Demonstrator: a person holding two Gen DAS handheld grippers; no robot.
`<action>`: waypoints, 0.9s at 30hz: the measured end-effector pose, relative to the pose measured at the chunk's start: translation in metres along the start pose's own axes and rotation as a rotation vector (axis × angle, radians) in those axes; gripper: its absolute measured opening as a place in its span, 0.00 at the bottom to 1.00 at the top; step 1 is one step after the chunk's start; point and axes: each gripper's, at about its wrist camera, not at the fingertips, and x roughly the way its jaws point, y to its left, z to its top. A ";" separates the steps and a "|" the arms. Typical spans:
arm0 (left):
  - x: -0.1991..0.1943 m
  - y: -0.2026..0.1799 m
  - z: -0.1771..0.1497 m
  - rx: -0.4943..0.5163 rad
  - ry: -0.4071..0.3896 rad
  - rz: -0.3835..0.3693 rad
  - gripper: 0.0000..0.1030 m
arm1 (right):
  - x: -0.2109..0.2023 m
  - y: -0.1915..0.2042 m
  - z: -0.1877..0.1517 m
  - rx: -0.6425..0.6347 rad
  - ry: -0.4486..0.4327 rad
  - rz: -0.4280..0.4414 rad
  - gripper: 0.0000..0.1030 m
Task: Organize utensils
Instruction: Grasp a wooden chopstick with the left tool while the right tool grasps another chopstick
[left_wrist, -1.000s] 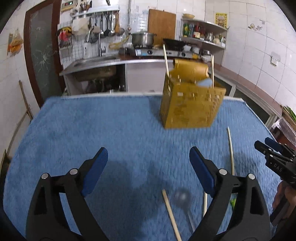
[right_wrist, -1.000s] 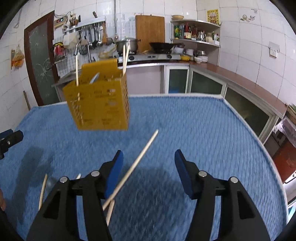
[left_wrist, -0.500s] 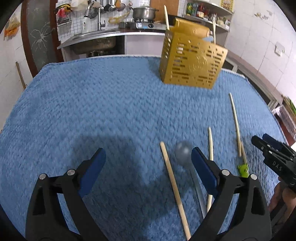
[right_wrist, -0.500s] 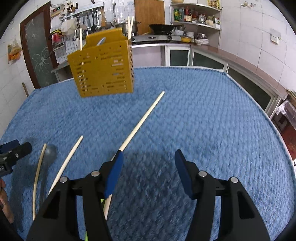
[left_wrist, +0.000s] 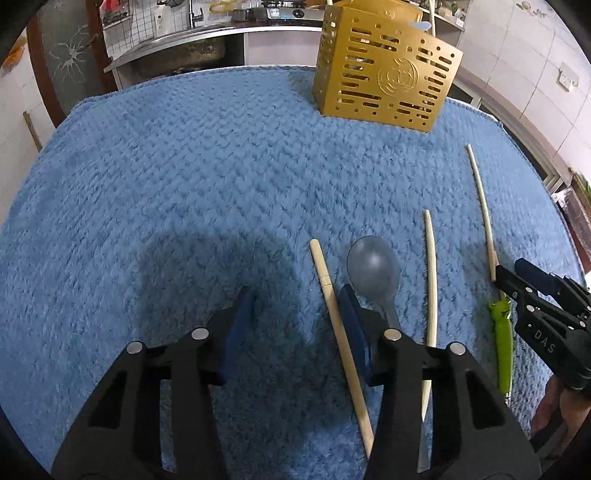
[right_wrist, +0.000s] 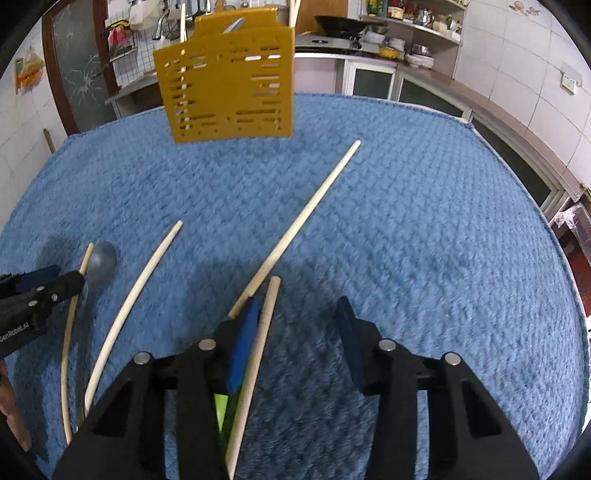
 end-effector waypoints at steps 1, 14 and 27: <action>0.000 -0.001 0.001 0.002 0.001 0.002 0.42 | 0.000 0.000 0.001 0.002 0.004 0.003 0.38; 0.011 -0.003 0.020 0.005 0.065 -0.006 0.23 | 0.009 0.001 0.017 0.010 0.067 0.027 0.16; 0.016 -0.005 0.026 0.010 0.075 0.008 0.10 | 0.008 -0.004 0.018 0.030 0.053 0.073 0.06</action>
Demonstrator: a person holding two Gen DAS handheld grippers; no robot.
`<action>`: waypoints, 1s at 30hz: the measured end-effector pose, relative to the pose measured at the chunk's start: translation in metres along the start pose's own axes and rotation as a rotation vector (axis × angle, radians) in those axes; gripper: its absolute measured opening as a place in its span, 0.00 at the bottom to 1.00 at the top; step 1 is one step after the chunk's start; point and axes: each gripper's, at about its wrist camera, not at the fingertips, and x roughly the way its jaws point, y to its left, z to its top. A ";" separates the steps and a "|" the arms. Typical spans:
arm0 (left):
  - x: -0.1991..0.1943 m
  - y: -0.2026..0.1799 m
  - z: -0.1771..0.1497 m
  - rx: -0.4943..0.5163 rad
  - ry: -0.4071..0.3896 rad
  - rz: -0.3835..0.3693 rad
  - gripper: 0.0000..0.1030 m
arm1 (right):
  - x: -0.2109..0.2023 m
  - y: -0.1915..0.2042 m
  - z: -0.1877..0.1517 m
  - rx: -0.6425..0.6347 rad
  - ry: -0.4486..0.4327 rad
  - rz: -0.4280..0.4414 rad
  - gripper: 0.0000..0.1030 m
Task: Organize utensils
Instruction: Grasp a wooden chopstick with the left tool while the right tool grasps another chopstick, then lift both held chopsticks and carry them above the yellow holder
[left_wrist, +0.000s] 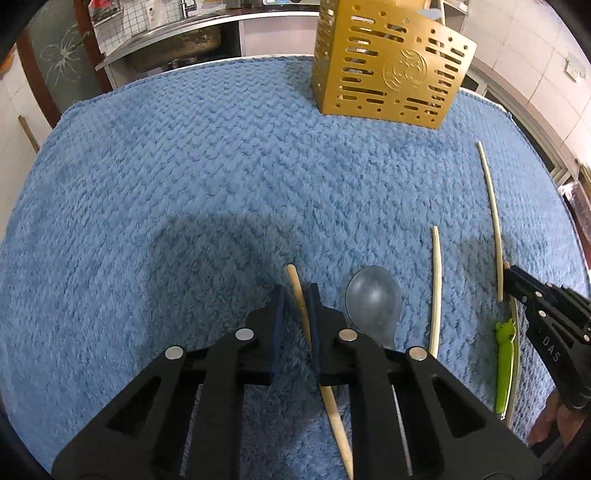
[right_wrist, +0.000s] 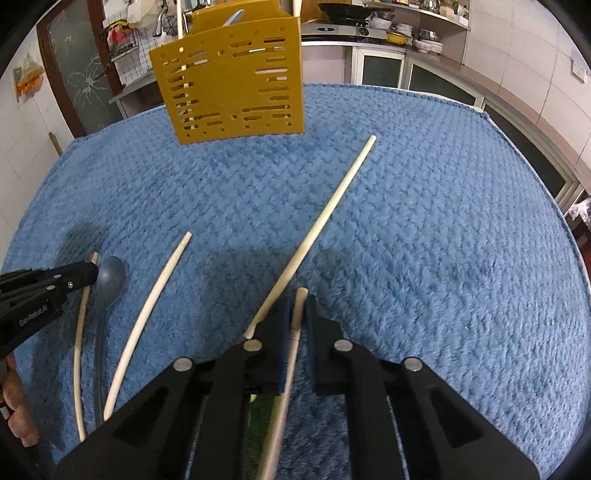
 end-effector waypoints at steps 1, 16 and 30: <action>0.000 0.001 0.000 -0.001 -0.003 -0.005 0.10 | 0.000 -0.001 0.000 0.004 -0.001 0.004 0.06; -0.017 0.008 0.006 -0.007 -0.015 -0.080 0.00 | -0.008 -0.011 0.007 0.023 -0.028 0.041 0.06; 0.000 0.000 0.004 0.009 0.042 -0.039 0.08 | 0.004 -0.015 0.003 0.031 0.010 0.057 0.06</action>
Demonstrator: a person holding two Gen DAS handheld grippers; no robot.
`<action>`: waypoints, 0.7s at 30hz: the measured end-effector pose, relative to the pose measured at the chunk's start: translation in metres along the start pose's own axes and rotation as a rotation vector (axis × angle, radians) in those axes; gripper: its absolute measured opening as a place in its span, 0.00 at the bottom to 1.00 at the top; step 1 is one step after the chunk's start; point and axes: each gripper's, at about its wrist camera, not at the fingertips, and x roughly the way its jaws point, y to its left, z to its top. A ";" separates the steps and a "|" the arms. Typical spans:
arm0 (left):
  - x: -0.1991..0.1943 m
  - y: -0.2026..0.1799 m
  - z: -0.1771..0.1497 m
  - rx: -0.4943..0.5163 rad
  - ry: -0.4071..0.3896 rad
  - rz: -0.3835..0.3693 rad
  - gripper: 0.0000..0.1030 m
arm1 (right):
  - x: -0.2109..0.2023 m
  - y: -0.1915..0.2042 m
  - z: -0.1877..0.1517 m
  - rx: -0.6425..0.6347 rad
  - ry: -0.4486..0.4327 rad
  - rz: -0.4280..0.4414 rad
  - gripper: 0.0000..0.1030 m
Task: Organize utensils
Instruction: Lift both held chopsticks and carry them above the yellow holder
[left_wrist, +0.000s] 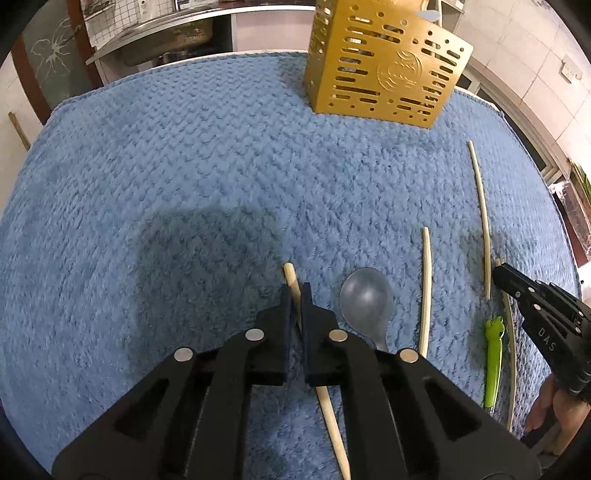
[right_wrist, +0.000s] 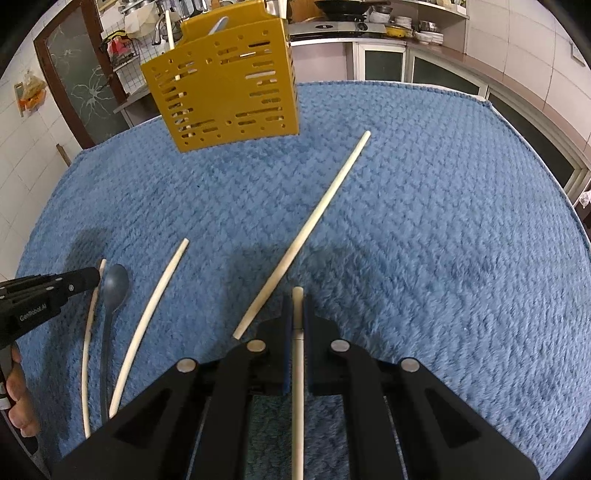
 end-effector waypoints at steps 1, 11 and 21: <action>0.003 0.000 0.000 0.001 0.011 0.005 0.09 | 0.000 0.000 0.000 0.001 0.000 0.001 0.06; 0.006 -0.002 0.004 0.002 0.018 0.011 0.07 | 0.001 0.001 0.001 -0.016 0.032 0.001 0.06; -0.016 0.004 0.000 -0.018 -0.042 -0.047 0.05 | -0.027 -0.005 0.008 0.021 -0.050 0.033 0.06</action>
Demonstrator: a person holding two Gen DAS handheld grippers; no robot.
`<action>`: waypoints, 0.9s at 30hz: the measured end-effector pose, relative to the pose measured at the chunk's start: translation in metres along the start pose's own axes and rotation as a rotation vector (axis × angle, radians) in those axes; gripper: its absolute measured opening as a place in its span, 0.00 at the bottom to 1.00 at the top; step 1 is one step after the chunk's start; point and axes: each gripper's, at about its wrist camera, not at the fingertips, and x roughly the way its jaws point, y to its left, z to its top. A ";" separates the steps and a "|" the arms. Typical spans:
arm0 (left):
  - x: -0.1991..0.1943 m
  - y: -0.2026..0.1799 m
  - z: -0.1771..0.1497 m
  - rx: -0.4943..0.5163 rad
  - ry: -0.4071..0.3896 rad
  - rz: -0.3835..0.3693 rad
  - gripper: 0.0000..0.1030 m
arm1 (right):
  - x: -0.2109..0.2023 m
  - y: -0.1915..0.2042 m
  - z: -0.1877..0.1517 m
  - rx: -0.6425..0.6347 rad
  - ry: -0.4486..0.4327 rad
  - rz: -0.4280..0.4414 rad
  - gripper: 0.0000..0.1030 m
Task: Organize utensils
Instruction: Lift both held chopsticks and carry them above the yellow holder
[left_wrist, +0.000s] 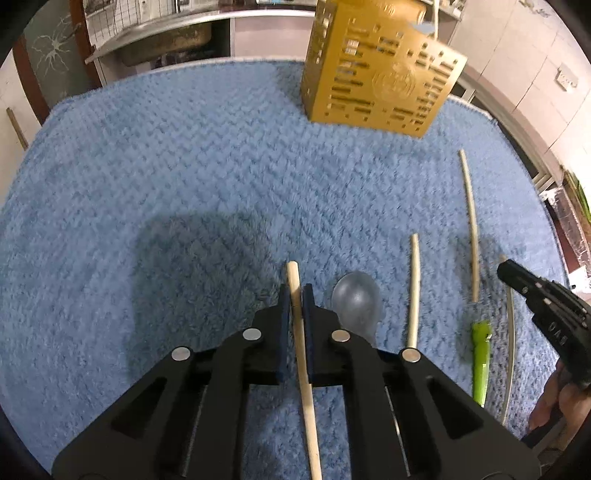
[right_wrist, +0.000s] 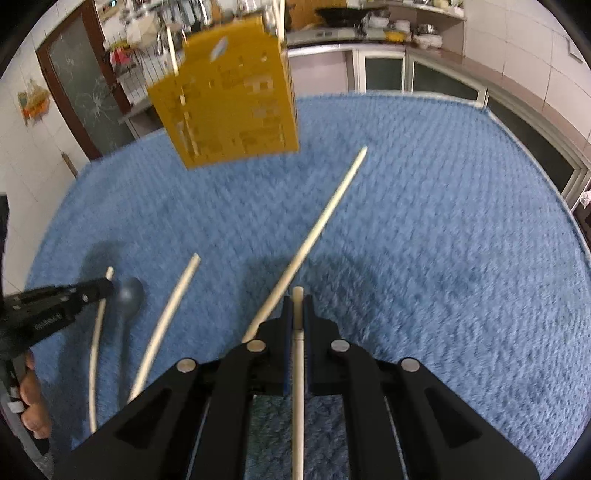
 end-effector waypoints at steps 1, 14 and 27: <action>-0.006 -0.001 0.000 -0.001 -0.015 -0.012 0.05 | -0.006 0.000 0.002 0.002 -0.018 0.003 0.06; -0.074 -0.009 0.021 0.031 -0.295 -0.100 0.04 | -0.067 -0.004 0.030 -0.008 -0.309 0.052 0.06; -0.131 -0.019 0.074 0.052 -0.528 -0.116 0.04 | -0.093 -0.002 0.092 -0.026 -0.580 0.113 0.06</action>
